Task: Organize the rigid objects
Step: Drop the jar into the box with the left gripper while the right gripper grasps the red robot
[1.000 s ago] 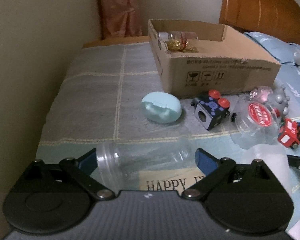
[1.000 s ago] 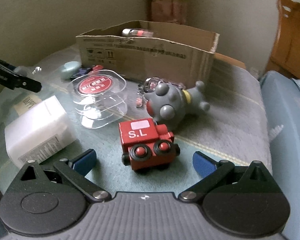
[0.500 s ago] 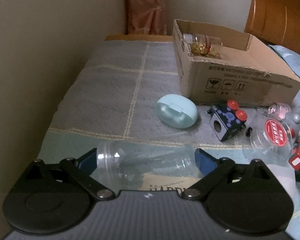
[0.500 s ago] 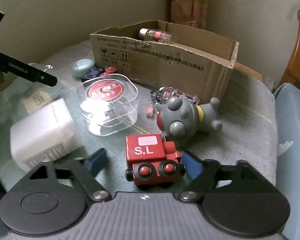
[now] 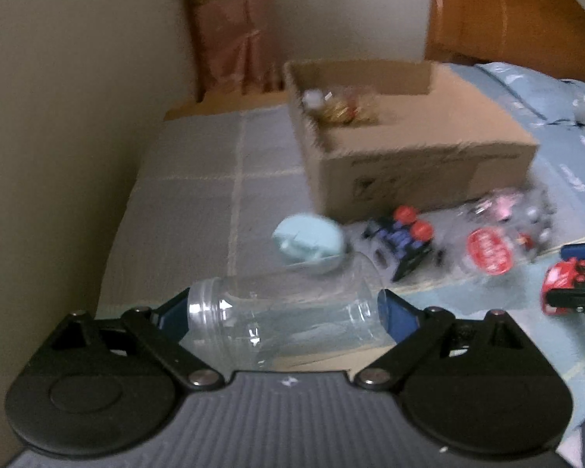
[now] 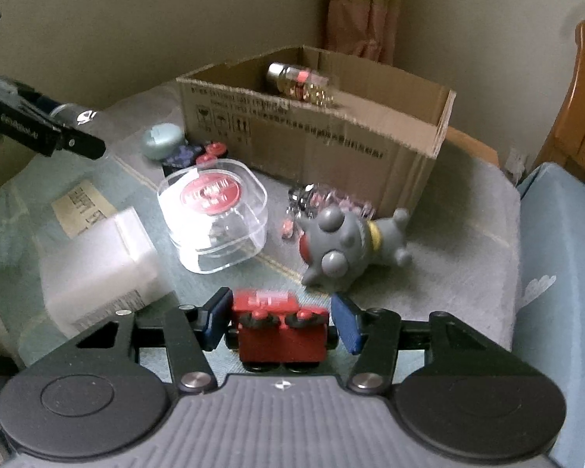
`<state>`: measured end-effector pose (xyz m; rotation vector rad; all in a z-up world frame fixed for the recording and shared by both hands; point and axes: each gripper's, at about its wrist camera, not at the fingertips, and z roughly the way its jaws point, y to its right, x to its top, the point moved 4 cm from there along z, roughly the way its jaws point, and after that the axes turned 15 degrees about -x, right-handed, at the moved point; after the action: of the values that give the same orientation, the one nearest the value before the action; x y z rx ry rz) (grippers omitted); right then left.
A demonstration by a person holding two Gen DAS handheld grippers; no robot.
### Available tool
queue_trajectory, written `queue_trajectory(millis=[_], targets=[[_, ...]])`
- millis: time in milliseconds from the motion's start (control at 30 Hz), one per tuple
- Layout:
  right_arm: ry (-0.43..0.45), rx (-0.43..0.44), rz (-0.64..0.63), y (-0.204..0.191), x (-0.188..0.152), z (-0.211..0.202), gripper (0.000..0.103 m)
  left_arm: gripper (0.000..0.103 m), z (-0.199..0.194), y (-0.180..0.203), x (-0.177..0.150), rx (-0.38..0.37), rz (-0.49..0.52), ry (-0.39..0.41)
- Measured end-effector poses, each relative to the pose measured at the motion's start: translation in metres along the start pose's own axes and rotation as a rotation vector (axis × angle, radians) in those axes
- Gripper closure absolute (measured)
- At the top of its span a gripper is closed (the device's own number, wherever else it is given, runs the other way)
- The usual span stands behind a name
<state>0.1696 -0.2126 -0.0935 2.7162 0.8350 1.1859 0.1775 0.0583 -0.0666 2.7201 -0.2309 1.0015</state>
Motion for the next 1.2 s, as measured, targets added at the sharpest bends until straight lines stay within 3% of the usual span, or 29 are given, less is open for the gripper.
queue_trajectory(millis=[67, 100, 133, 200, 267, 333, 400, 767, 900, 1200], targets=[[0.009, -0.007, -0.013, 0.000, 0.005, -0.006, 0.045, 0.008, -0.007, 0.006, 0.012, -0.031, 0.029, 0.012], [0.015, -0.008, -0.020, 0.001, 0.008, -0.009, 0.064, 0.008, -0.010, 0.009, 0.018, -0.043, 0.039, 0.020], [0.015, -0.013, -0.024, 0.002, 0.012, -0.012, 0.073, 0.008, -0.013, 0.013, 0.026, -0.061, 0.052, 0.031], [0.026, -0.031, -0.036, 0.005, 0.018, -0.017, 0.071, 0.008, -0.015, 0.021, 0.042, -0.087, 0.086, 0.054], [0.027, -0.029, -0.045, 0.007, 0.020, -0.017, 0.060, 0.008, -0.014, 0.029, 0.058, -0.088, 0.123, 0.084], [0.023, -0.024, -0.025, 0.011, 0.017, -0.015, 0.030, 0.008, -0.014, 0.037, 0.068, -0.096, 0.155, 0.114], [0.017, -0.031, 0.003, 0.014, 0.012, -0.013, 0.025, 0.008, -0.013, 0.043, 0.074, -0.105, 0.159, 0.129], [-0.079, 0.005, 0.047, 0.004, -0.014, 0.004, 0.026, 0.008, -0.002, 0.043, 0.083, -0.138, 0.160, 0.106], [-0.110, -0.006, 0.018, -0.005, -0.015, 0.010, 0.046, 0.008, 0.001, 0.045, 0.093, -0.148, 0.182, 0.105], [-0.082, -0.055, 0.029, 0.011, 0.001, -0.004, 0.046, 0.008, 0.027, 0.048, 0.125, -0.137, 0.208, 0.121]])
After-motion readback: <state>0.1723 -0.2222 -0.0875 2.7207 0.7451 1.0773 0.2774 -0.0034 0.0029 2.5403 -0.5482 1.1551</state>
